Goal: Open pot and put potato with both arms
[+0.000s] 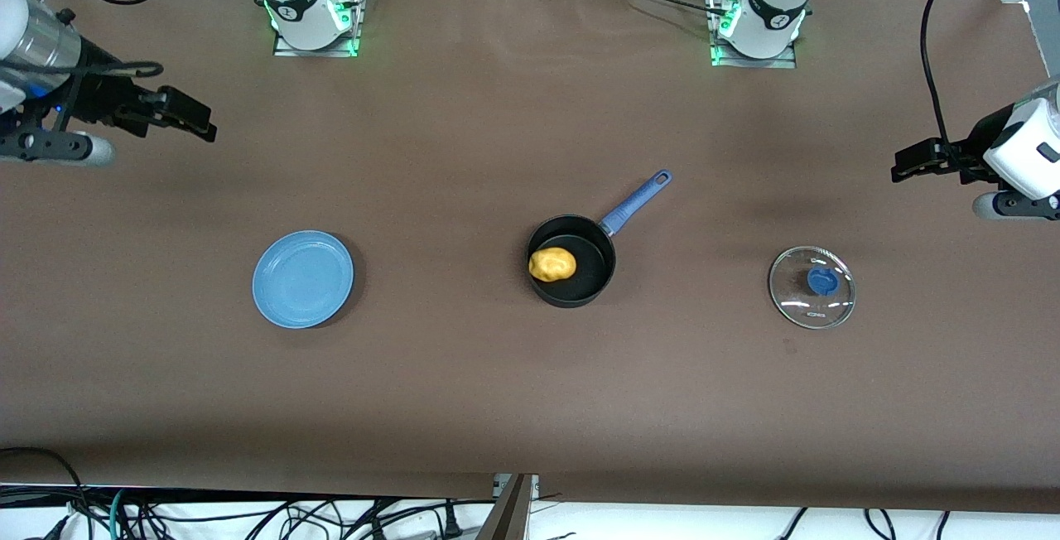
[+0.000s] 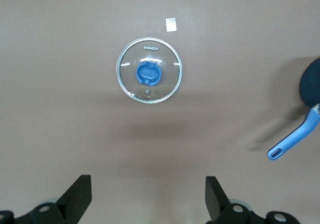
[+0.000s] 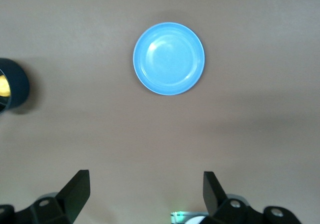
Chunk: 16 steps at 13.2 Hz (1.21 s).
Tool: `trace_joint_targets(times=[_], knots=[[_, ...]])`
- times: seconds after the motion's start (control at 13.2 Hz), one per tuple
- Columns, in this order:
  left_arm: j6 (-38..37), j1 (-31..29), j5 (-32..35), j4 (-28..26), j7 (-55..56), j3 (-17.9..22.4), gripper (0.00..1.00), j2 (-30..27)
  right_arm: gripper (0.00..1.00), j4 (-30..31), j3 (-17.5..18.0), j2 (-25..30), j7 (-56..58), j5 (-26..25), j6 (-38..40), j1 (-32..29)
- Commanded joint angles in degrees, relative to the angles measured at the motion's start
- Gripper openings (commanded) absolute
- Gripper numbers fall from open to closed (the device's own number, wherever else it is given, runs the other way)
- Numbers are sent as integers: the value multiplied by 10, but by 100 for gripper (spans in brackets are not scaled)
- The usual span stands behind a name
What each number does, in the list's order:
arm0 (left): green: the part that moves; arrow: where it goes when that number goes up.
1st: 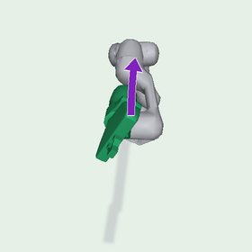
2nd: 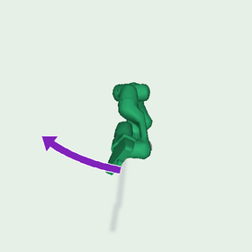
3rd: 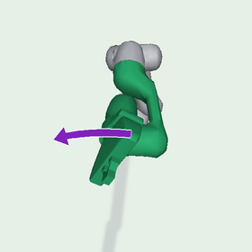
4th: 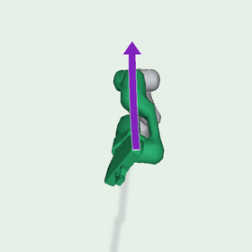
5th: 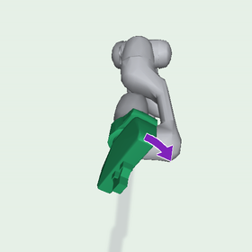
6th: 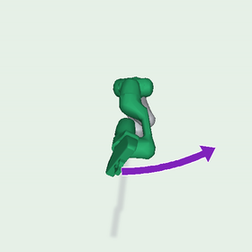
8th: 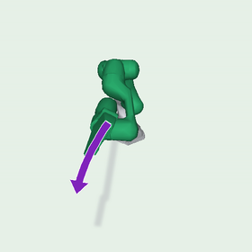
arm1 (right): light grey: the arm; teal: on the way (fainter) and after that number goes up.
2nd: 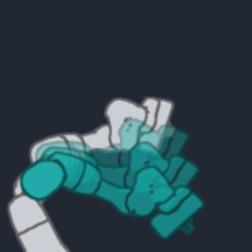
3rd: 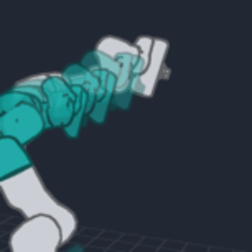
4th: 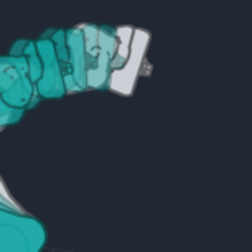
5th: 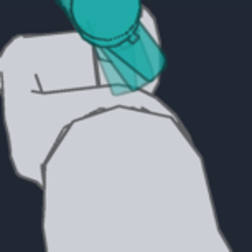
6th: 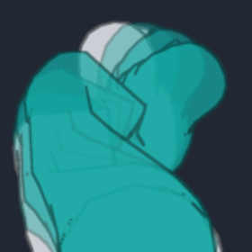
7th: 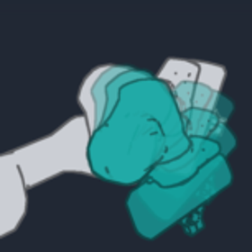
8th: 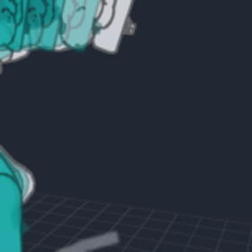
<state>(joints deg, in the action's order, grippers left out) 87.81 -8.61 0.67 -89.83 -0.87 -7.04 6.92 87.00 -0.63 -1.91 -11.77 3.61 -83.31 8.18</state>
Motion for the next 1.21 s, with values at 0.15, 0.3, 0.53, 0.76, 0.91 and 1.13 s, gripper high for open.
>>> trace_joint_targets(times=[0.15,0.3,0.53,0.76,0.91,1.13], knots=[[-13,15,15,22,2,-3,100,12,100,37,8,31,85,-21,-5,-19],[-13,17,16,29,2,-3,100,17,100,34,7,28,87,-29,-6,-19],[-11,25,16,30,1,-3,100,20,100,28,8,26,88,-33,-7,-18],[-11,25,15,36,1,-2,100,22,100,26,8,26,88,-34,-6,-18],[-11,23,14,54,2,-1,100,33,100,26,8,25,88,-34,-7,-18],[-12,24,14,62,4,-1,100,38,100,26,8,26,88,-34,-7,-18]])
